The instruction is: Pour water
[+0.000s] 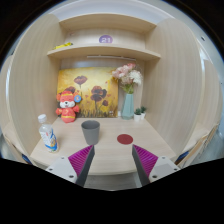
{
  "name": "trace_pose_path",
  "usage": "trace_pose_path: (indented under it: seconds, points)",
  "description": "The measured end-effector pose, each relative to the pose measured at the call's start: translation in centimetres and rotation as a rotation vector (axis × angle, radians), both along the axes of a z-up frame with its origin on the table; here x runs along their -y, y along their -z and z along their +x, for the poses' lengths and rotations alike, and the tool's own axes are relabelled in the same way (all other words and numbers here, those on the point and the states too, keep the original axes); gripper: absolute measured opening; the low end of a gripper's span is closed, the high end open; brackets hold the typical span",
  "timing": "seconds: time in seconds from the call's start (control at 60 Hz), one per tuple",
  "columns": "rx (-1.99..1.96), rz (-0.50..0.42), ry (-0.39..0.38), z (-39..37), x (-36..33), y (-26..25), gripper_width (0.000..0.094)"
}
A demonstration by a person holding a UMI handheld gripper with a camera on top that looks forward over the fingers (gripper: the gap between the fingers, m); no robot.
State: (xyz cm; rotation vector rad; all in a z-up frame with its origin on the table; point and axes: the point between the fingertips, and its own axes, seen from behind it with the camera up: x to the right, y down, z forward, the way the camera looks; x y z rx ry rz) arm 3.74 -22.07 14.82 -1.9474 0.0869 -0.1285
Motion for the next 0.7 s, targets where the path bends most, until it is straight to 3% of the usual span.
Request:
trace_pose_path:
  seconds: [0.133,0.15,0.383,0.6,0.7]
  points:
    - [-0.009,-0.056,-0.085,-6.3,-0.1,3.7,0.0770]
    - [-0.007,-0.055,-0.088,-4.1,0.8,2.1,0.0769]
    - [-0.034,-0.097,-0.291,-14.5,-0.6,4.8,0.0767]
    - [-0.071,-0.076,-0.342,-17.6,-5.7,4.8,0.0768]
    - [-0.087,-0.041,-0.326,-17.9,-8.8,4.3,0.0768]
